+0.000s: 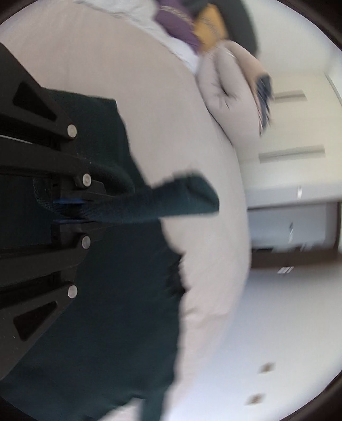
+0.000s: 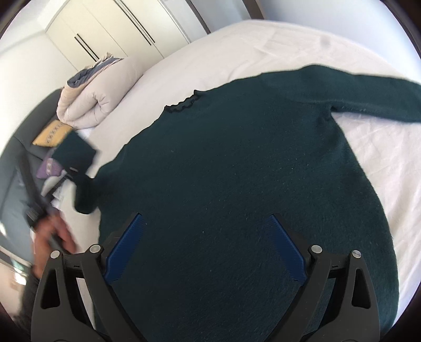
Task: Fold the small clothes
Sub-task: 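Fold the held sleeve across the sweater body with the left tool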
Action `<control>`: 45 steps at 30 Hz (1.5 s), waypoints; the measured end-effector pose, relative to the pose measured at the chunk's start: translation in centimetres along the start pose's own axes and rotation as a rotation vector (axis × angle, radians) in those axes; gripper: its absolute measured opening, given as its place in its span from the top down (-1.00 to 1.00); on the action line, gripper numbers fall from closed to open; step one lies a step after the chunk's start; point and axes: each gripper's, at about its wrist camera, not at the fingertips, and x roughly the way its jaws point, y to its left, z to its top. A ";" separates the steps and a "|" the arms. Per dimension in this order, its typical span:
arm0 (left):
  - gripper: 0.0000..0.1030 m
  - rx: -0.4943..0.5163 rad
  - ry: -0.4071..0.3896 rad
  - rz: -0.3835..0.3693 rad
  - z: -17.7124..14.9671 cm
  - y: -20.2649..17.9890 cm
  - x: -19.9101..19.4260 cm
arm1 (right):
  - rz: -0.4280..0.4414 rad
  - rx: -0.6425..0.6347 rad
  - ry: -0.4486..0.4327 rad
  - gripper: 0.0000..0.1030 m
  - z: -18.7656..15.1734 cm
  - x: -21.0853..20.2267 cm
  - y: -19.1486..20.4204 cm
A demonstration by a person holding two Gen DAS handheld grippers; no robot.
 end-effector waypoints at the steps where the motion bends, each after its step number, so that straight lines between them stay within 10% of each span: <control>1: 0.87 0.050 0.024 0.013 -0.6 -1.4 0.7 | 0.020 0.015 0.013 -0.85 0.6 0.3 -0.4; 7: 0.77 0.218 0.108 0.093 -4.1 -4.6 2.6 | 0.204 0.151 0.128 -0.86 4.6 5.3 -1.7; 13: -0.27 0.169 0.096 0.067 -4.9 -2.9 1.3 | 0.399 0.282 0.309 -0.84 6.8 14.2 1.6; 22: -0.28 -0.117 0.083 -0.085 -7.0 1.6 -1.1 | 0.461 0.347 0.477 -0.17 5.9 23.2 7.5; 29: -0.28 -0.310 0.118 -0.120 -8.6 4.7 -0.4 | 0.369 0.244 0.462 0.82 5.9 27.4 11.5; 45: -0.40 -0.393 0.117 -0.138 -10.2 6.0 -0.1 | 0.097 0.123 0.149 0.86 16.2 24.6 8.7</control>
